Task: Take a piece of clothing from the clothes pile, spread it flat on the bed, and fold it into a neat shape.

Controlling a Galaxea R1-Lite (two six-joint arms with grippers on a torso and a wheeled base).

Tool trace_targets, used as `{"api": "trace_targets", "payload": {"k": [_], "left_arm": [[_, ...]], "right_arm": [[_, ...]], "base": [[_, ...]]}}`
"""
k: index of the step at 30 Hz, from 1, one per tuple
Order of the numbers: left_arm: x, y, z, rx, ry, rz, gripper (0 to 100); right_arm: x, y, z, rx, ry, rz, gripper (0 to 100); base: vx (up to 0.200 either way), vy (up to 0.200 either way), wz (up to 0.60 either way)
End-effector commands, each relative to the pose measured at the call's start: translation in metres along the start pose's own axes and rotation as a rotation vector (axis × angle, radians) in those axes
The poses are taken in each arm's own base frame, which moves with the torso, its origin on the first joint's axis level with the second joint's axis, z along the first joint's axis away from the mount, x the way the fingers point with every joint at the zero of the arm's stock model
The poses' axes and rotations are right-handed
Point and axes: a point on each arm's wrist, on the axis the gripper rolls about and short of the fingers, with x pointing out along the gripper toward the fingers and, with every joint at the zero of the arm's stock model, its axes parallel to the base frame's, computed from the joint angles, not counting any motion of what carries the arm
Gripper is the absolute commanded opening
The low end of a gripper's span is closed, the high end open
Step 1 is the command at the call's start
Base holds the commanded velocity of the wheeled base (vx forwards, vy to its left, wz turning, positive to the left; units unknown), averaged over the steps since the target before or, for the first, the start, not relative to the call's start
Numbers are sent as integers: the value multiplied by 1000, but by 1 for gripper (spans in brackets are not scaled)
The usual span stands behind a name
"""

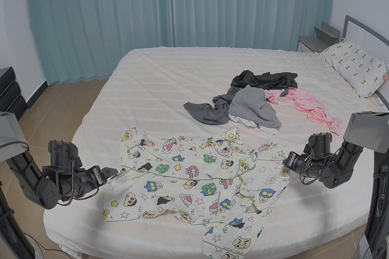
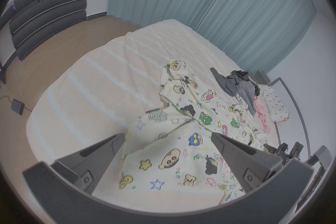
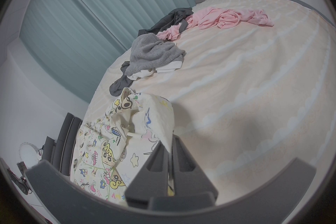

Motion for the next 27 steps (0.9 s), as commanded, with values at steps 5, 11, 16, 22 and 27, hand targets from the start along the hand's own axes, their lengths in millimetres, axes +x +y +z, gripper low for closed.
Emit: {"api": "trace_targets", "payload": {"k": [5, 11, 16, 22, 27], "left_arm": [[32, 6, -25, 40, 138, -25, 100], [40, 11, -34, 109, 180, -13, 100], [41, 12, -35, 119, 184, -12, 100], [47, 15, -36, 115, 196, -5, 100], [48, 17, -38, 113, 202, 1, 100]], "right_arm": [[8, -9, 6, 12, -21, -21, 0], [8, -13, 8, 13, -8, -39, 0], [5, -13, 7, 0, -3, -35, 100], [-10, -6, 2, -37, 21, -28, 100], [-38, 14, -12, -68, 125, 54, 100]], "base": [[0, 0, 0], [0, 0, 0], [0, 0, 0], [0, 0, 0], [0, 0, 0]]}}
